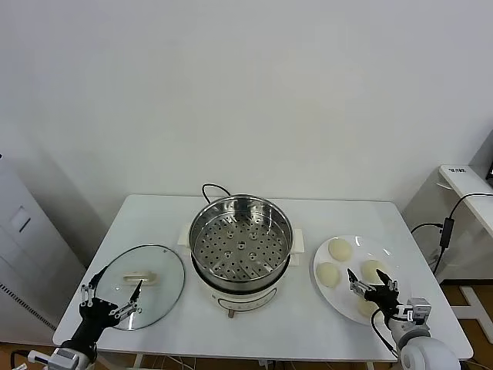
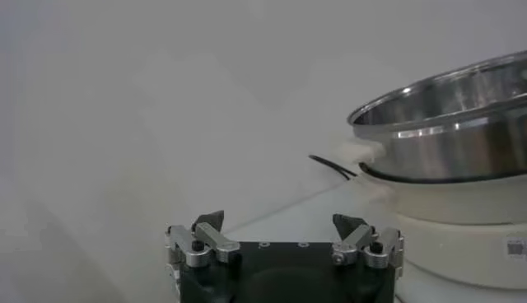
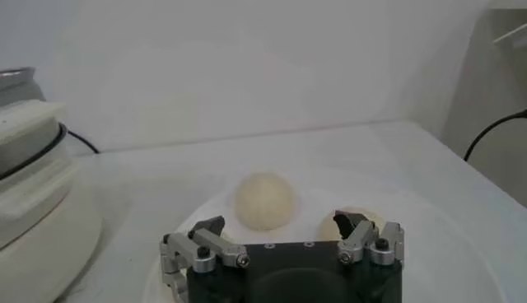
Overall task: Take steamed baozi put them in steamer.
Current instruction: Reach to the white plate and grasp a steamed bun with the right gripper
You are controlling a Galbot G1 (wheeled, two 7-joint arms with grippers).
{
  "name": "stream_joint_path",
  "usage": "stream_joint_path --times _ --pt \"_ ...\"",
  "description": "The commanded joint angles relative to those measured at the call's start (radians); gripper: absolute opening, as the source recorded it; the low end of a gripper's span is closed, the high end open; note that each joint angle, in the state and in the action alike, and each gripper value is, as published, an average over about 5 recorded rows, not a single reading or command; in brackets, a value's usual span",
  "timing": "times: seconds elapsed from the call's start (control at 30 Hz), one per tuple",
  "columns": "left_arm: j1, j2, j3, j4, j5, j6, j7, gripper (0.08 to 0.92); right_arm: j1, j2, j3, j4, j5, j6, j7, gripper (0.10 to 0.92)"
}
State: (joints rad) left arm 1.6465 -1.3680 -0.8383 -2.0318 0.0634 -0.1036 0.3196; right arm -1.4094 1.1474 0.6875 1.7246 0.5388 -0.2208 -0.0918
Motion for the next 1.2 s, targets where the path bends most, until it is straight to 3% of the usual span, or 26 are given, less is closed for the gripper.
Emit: stream_joint_path --times 0.03,0.4,0.67,0.8,1.03,1.2 --pt "0.014 -0.018 -0.002 -0.014 0.018 -0.006 0.0 0.823 -0.005 -0.016 0.004 -0.003 0.032 0.02 0.016 0.823" --pt "0.037 -0.042 0.022 0.005 0.029 -0.067 0.004 0.823 -0.053 -0.142 0.077 0.002 0.027 0.043 -0.132 0.823" --pt "0.044 -0.04 0.021 0.006 0.021 -0.083 0.003 0.823 0.059 -0.443 0.114 -0.145 -0.226 0.177 -0.51 0.823" --pt "0.033 -0.044 0.019 0.002 0.01 -0.08 0.001 0.823 0.201 -0.632 0.062 -0.23 -0.4 0.274 -0.769 0.823" --pt "0.013 -0.046 0.016 -0.007 0.006 -0.068 -0.002 0.823 0.756 -0.817 -0.468 -0.313 -0.62 0.3 -1.051 0.823" --pt "0.001 -0.041 0.013 -0.013 0.006 -0.052 -0.003 0.823 1.206 -0.789 -0.976 -0.379 -0.672 0.247 -1.113 0.823"
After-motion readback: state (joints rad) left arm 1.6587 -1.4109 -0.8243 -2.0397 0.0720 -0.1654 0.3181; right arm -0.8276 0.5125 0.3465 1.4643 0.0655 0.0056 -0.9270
